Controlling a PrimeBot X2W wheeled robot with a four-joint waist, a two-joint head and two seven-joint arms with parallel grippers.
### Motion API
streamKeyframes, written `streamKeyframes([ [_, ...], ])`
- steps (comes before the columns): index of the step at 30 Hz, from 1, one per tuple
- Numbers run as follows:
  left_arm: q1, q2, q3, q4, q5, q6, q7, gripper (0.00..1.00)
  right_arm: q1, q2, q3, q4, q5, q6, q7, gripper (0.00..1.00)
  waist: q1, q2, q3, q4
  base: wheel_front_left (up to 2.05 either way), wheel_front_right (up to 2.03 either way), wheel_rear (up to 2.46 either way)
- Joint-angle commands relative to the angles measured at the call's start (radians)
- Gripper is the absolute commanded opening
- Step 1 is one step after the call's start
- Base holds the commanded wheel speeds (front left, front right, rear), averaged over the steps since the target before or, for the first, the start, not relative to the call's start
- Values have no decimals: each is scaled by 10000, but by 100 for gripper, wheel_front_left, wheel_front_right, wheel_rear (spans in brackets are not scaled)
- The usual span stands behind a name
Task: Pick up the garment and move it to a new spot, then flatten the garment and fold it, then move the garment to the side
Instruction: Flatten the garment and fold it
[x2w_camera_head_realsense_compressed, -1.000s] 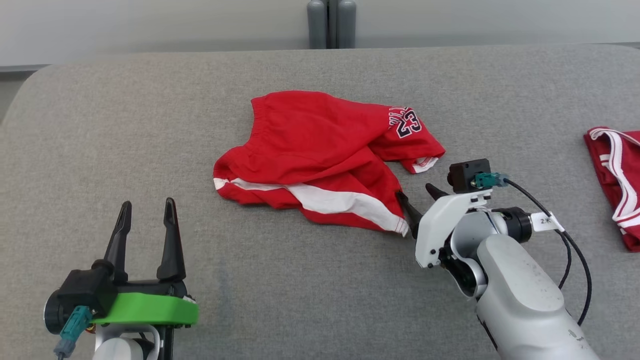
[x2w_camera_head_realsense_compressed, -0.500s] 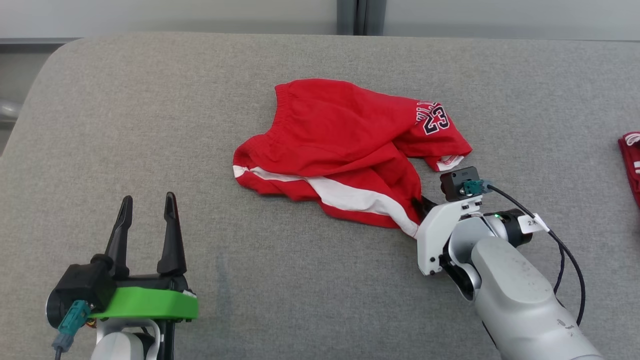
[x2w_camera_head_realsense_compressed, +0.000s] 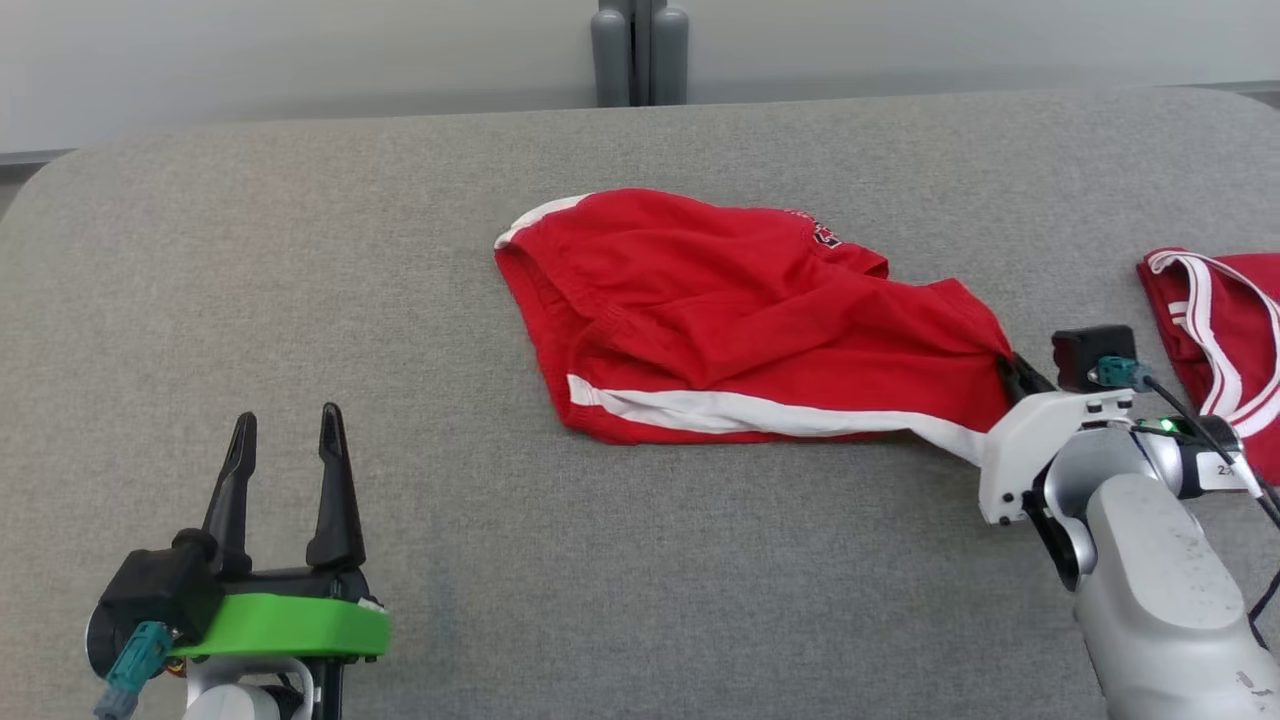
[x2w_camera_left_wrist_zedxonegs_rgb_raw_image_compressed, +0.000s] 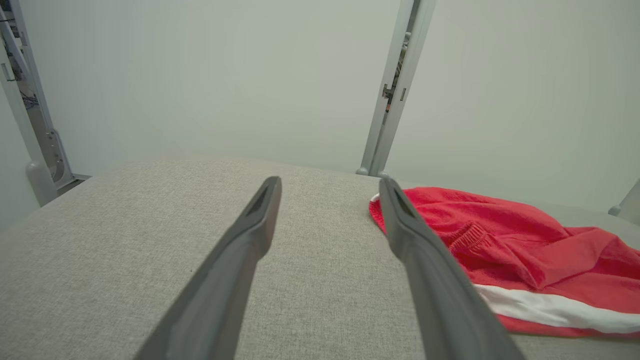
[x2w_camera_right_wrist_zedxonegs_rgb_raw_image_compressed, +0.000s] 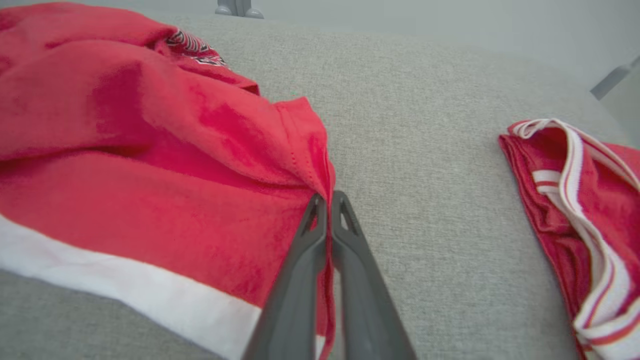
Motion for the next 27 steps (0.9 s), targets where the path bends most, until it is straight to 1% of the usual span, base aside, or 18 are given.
streamKeyframes([
  [1, 91, 10, 23, -14, -29, 36, -24, 100, 152, -76, -127, -203, -104, -20, 58, 0, 0, 0, -36, -128, 0, 0, 0],
  [4, 74, 10, -42, -53, -1, 39, -24, 100, 231, -288, -204, -424, -93, -20, 112, 0, 0, 0, -2, -182, 0, 0, 0],
  [5, 68, 10, -64, -64, 34, 32, -24, 100, 238, -354, -184, -439, -30, -20, 111, 29, 0, 0, 13, -184, 0, 0, 0],
  [6, 60, 9, -79, -69, 56, 28, -24, 100, 228, -384, -151, -433, 31, -20, 99, 100, 0, 0, 21, -186, 0, 0, 0],
  [9, 56, 9, -65, -54, 106, 16, -24, 100, 179, -408, -236, -482, 130, -20, -65, 100, 0, 0, 8, -198, 0, 0, 0],
  [14, 109, 9, 61, 49, 128, -6, -24, 100, 291, -249, -475, -731, 228, -20, -561, 100, 0, 0, -133, -265, 0, 0, 0],
  [20, 311, 11, 150, 148, 3, 86, -24, 100, 713, 55, -430, -1627, 344, -20, -1405, 100, 0, 0, -489, -445, 0, 0, 0],
  [23, 477, 11, 181, 210, -4, 79, -24, 100, 1054, 228, -85, -2159, 826, -20, -1988, 100, 0, 0, -708, -551, 0, 0, 0],
  [27, 682, 10, 228, 261, -10, 154, -24, 100, 1627, 67, 553, -2852, 1159, -19, -2604, 100, 0, 0, -958, -719, 0, 0, 0],
])
